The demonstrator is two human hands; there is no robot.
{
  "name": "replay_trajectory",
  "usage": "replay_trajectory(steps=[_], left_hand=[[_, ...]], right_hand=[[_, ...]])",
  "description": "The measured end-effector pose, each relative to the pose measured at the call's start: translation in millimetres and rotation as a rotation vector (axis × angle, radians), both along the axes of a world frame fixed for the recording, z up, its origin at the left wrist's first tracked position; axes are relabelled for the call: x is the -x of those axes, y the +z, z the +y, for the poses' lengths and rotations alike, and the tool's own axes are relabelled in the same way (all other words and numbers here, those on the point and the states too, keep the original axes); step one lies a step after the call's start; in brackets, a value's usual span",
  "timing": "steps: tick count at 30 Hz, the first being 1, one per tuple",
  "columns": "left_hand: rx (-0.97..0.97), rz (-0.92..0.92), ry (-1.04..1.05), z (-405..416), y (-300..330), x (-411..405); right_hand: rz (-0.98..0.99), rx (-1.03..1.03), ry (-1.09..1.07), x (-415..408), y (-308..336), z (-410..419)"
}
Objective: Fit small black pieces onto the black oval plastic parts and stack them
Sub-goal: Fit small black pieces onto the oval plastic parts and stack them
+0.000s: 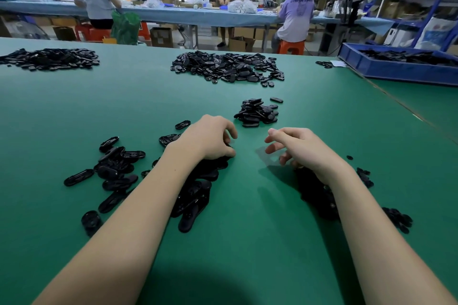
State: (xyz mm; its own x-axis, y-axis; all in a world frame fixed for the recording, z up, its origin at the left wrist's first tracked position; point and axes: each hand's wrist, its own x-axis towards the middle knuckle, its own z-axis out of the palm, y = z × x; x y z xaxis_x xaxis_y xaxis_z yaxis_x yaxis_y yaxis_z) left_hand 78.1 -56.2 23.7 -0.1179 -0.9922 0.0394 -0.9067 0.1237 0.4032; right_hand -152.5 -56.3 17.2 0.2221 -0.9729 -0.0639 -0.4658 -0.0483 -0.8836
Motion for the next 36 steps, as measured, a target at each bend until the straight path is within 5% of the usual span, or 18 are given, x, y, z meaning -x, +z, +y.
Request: replay_trajectory(steps=[7,13,17,27,32,36], left_hand=[[0.105,0.016,0.017,3.8,5.3,7.5],[-0.028,0.610,0.115,2.9,1.3,21.6],[-0.143,0.826,0.130,4.2,-3.0,24.7],[-0.208,0.869,0.101,10.6,3.1,25.6],[-0.221,0.917,0.084,10.1,-0.3,25.4],[-0.219,0.987,0.066,8.2,-2.0,27.0]], right_hand=[[0.018,0.010,-0.018,8.9,7.1,1.2],[0.276,0.062,0.036,26.1,19.5,1.6],[0.556,0.051,0.023,32.2,26.7,-0.4],[0.798,0.010,-0.009,31.2,25.1,-0.4],[0.731,0.084,0.044,30.3,24.6,-0.3],[0.267,0.116,0.129,18.3,28.2,5.8]])
